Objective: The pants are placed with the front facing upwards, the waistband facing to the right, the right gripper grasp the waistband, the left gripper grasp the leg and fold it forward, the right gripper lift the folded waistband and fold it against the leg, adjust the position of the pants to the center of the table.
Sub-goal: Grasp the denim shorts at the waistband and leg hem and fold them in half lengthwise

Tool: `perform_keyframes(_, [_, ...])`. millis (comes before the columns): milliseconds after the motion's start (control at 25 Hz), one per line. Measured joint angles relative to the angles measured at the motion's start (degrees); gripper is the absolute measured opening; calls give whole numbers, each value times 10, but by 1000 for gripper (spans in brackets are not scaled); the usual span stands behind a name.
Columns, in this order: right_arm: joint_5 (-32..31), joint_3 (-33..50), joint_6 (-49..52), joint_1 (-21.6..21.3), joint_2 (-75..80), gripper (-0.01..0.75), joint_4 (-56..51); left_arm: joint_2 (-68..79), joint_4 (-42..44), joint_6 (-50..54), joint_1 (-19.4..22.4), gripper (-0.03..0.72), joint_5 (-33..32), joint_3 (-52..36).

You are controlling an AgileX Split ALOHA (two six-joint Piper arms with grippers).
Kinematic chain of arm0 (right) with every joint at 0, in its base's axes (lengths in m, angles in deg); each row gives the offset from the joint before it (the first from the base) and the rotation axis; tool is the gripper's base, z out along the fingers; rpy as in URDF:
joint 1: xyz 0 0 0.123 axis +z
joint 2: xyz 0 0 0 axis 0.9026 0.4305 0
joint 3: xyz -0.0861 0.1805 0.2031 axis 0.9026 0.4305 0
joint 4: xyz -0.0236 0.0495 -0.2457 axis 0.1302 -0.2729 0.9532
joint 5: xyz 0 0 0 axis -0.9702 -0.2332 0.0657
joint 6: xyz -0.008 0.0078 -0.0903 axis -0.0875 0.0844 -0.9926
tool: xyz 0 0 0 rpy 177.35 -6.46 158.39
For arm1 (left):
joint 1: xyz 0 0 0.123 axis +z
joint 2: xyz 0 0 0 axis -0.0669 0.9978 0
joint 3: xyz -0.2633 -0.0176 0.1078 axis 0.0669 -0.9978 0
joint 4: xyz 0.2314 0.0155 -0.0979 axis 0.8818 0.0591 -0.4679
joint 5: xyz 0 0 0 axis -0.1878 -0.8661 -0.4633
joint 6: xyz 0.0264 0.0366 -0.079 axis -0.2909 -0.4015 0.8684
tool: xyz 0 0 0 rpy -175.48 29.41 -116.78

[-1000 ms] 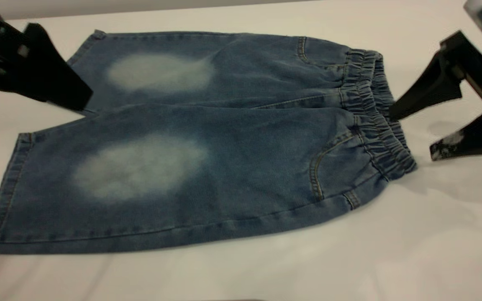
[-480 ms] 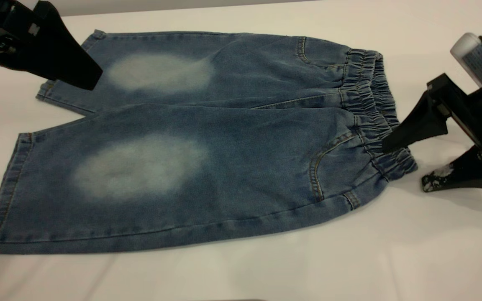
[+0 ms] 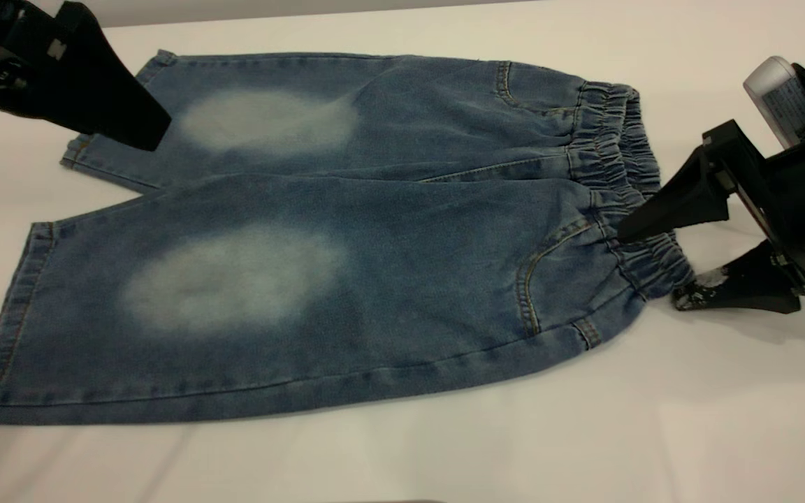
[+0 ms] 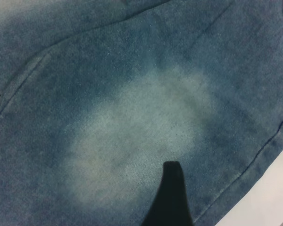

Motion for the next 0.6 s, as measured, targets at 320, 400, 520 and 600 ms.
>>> perform_keyframes(320, [-38,-1,-103,-2,24,587,-68,0,0,0,0,578,0,0])
perform_keyframes(400, [-41,-1,-118,-2,24,584,-81,0,0,0,0,578,0,0])
perform_keyframes(520, [-41,-1,-117,-2,24,567,-81,0,0,0,0,578,0,0])
perform_keyframes(600, [-38,-1,-104,-2,24,547,-69,0,0,0,0,578,0,0])
